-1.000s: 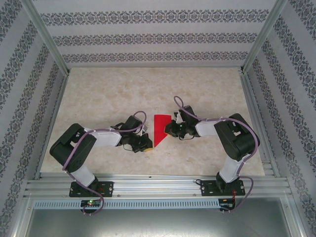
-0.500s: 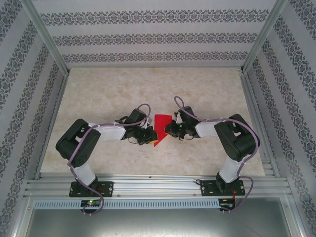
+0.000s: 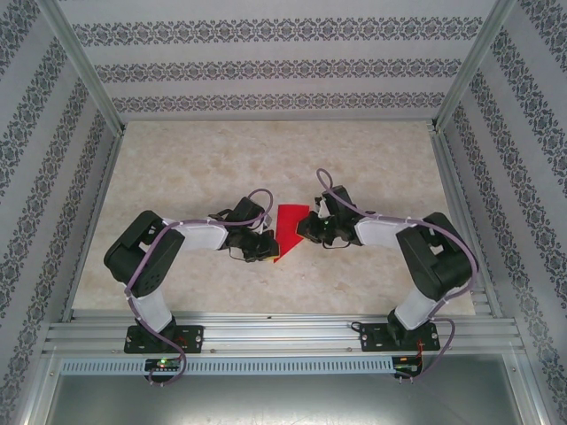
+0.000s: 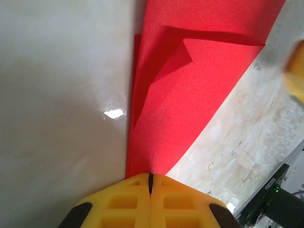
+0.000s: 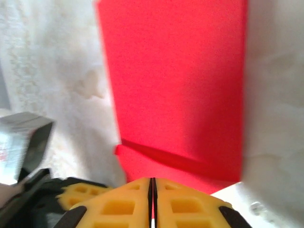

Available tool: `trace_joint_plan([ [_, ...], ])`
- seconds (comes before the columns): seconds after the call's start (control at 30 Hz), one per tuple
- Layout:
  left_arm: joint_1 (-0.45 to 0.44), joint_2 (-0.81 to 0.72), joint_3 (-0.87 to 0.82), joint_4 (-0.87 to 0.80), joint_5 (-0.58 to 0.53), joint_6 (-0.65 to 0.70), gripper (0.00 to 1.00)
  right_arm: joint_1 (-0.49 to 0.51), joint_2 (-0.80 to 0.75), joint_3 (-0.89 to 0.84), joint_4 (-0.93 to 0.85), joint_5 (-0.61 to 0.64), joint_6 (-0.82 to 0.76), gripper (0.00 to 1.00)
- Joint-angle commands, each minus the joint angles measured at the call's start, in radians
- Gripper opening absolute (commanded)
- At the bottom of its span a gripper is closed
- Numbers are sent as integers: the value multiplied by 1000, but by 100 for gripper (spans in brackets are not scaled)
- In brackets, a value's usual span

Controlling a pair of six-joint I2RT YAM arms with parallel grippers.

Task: Fold a paper plane with a square sheet of paper (pick it up from the middle)
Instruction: Third fold the triangle at the center of the table.

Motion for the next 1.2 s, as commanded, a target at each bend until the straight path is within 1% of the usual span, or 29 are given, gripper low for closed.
trace_joint_plan([
  [0.0,7,28,-15,-146,-90,36,6,43,-45,23,-16,18,-9,8],
  [0.13,5,35,-7,-141,-88,37,6,96,-26,-21,49,44,44,4],
  [0.27,4,41,-5,-140,-88,40,6,134,14,-46,121,49,78,2],
  [0.43,3,46,-9,-136,-89,37,5,155,79,-38,154,38,96,1],
  [0.63,1,50,-8,-137,-94,32,5,155,134,-59,162,88,102,1],
  [0.73,1,45,-14,-144,-99,35,4,137,139,-72,158,115,94,2],
  [0.9,1,39,-23,-165,-116,46,3,80,133,-71,163,95,59,4],
  [1.0,1,36,-29,-167,-122,49,2,34,137,-56,172,58,32,5],
  [1.17,1,27,-39,-169,-126,51,2,-40,149,-48,173,42,-12,7],
])
